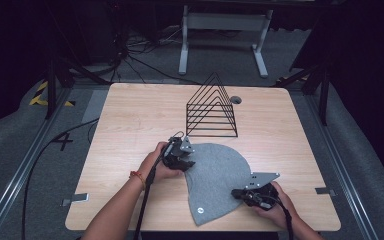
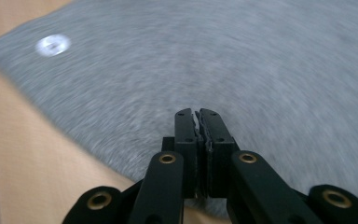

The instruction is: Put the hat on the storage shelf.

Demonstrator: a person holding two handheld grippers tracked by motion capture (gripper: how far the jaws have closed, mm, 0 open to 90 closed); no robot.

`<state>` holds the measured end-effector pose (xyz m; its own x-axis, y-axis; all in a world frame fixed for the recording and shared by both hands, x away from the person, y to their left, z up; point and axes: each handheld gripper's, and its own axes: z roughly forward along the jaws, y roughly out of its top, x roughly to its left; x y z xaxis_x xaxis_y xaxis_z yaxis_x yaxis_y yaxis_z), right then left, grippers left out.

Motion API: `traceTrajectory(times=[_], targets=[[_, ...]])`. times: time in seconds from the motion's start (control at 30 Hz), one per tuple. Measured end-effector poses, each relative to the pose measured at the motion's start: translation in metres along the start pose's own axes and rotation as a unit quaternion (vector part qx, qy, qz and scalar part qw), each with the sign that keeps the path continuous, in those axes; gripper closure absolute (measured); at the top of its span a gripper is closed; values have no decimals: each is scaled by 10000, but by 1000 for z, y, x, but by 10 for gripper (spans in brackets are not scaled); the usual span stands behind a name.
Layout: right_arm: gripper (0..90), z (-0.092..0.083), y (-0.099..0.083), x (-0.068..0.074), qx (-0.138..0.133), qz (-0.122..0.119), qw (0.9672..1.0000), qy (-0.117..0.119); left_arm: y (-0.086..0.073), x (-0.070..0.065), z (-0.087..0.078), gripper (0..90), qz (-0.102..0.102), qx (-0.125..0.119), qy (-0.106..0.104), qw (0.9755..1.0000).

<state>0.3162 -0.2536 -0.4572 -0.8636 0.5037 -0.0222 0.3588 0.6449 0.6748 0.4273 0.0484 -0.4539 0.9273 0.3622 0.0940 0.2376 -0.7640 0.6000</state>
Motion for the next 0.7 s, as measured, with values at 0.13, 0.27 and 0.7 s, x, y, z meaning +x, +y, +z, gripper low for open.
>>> traceTrajectory(times=[0.13,0.27,0.7], targets=[[860,-5,-5,-19,7,224,9992,-326,-6,-20,-9,556,66,130,49,9999],[863,-5,-3,-31,56,377,9978,-548,-9,-35,-13,597,190,166,-34,9997],[862,4,9,-65,203,303,9948,-950,-3,-77,-12,641,158,129,-589,9981]])
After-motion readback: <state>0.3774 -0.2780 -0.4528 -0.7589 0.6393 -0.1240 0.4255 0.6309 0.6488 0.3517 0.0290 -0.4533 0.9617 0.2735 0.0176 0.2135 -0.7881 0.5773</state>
